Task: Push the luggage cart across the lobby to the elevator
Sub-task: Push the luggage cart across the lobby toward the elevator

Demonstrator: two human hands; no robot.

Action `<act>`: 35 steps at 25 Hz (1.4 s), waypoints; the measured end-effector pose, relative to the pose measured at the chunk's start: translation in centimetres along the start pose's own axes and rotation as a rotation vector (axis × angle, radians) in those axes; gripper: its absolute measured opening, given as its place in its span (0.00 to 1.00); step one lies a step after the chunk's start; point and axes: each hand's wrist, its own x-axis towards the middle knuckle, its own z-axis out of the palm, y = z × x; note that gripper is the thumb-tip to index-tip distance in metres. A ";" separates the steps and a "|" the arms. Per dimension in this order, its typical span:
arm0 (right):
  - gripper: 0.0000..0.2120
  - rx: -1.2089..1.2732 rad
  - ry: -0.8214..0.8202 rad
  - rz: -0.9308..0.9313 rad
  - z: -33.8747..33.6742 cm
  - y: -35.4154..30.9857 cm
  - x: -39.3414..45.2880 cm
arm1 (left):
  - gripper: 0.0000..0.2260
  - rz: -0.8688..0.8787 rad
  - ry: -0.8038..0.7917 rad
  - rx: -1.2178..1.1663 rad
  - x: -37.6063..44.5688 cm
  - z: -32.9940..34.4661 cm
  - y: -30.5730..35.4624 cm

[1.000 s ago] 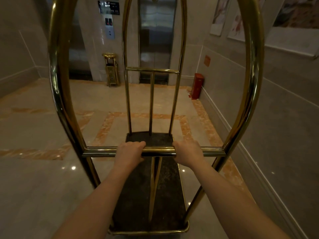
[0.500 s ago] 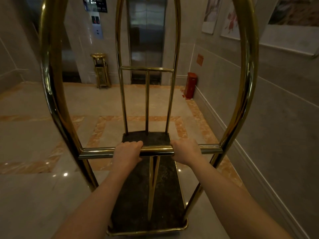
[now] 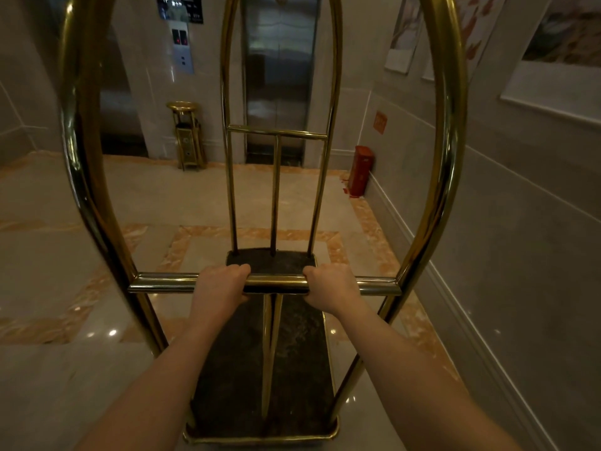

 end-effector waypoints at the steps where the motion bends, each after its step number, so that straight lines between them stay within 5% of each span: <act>1: 0.10 0.003 -0.003 -0.004 0.2 0.4 0.9 | 0.12 -0.004 0.001 -0.001 0.9 0.3 -0.2; 35: 0.12 -0.034 -0.036 0.068 4.1 12.5 29.6 | 0.12 0.060 0.016 0.048 31.4 8.9 -7.3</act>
